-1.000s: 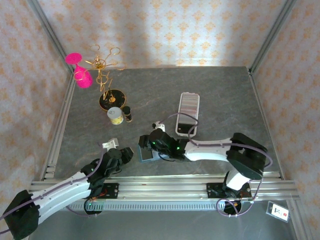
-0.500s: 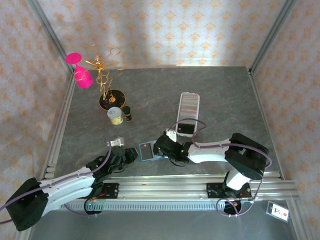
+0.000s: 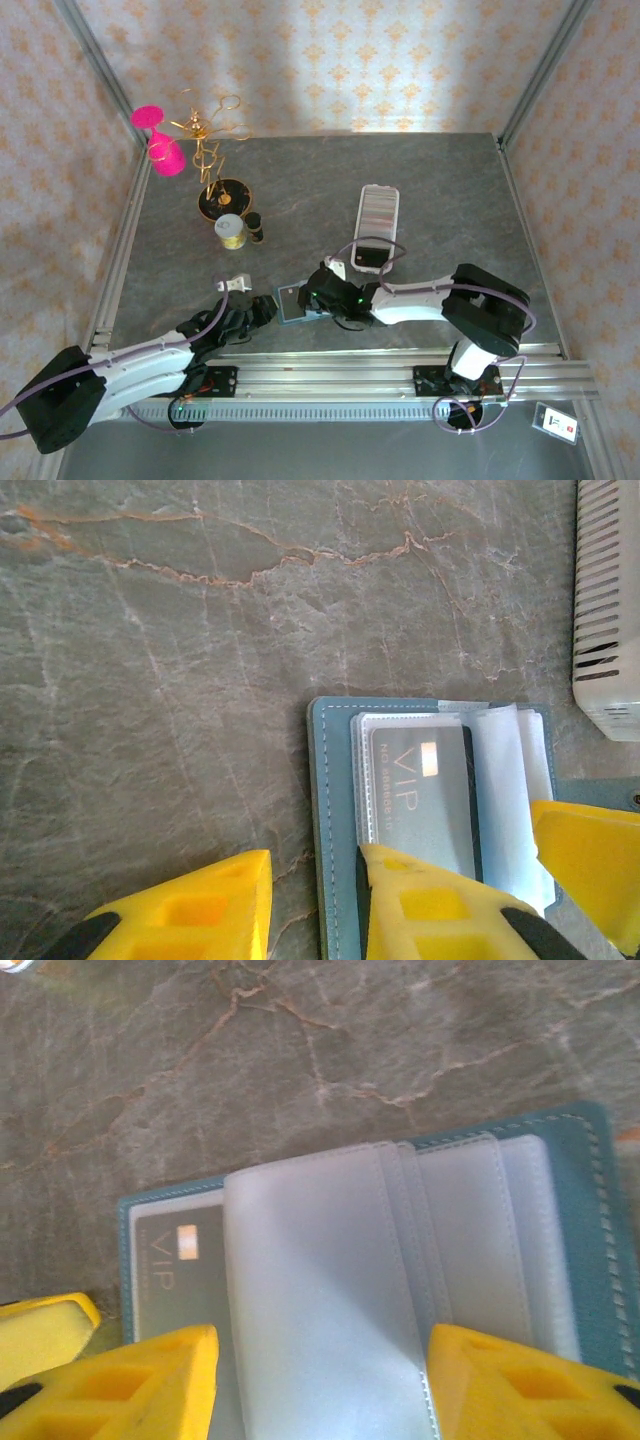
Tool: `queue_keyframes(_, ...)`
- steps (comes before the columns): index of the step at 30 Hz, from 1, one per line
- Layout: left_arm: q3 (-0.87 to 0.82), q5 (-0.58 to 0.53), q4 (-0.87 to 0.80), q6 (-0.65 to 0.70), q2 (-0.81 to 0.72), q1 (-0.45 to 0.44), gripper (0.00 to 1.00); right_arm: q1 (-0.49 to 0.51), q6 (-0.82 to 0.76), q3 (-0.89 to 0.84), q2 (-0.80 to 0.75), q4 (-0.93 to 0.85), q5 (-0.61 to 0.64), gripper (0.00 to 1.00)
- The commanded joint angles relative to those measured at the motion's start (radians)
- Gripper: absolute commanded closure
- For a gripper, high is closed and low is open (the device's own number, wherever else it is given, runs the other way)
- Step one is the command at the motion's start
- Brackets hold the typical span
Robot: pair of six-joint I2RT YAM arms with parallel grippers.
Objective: Put the credit cards into the card holder
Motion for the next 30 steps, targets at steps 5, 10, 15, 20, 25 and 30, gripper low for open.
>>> queue_keyframes(5, -0.032, 0.018, 0.070, 0.009, 0.022, 0.005, 0.76, 0.009, 0.038, 0.022, 0.035, 0.026, -0.087, 0.42)
queue_keyframes(10, -0.044, 0.020, 0.076, 0.004, 0.023, 0.005, 0.78, 0.008, 0.069, 0.006, 0.017, 0.083, -0.122, 0.41)
queue_keyframes(15, -0.045, 0.020, 0.075, 0.004, 0.023, 0.005, 0.79, 0.009, 0.093, -0.006, -0.006, 0.131, -0.141, 0.41)
queue_keyframes(20, -0.049, 0.017, 0.076, 0.002, 0.022, 0.005, 0.79, 0.009, 0.108, -0.015, -0.016, 0.173, -0.157, 0.41)
queue_keyframes(25, -0.048, 0.017, 0.075, 0.002, 0.021, 0.005, 0.80, 0.010, 0.125, -0.027, -0.021, 0.237, -0.182, 0.41)
queue_keyframes(30, -0.044, 0.014, 0.065, 0.002, 0.014, 0.005, 0.82, 0.010, 0.120, -0.019, -0.020, 0.231, -0.178, 0.41)
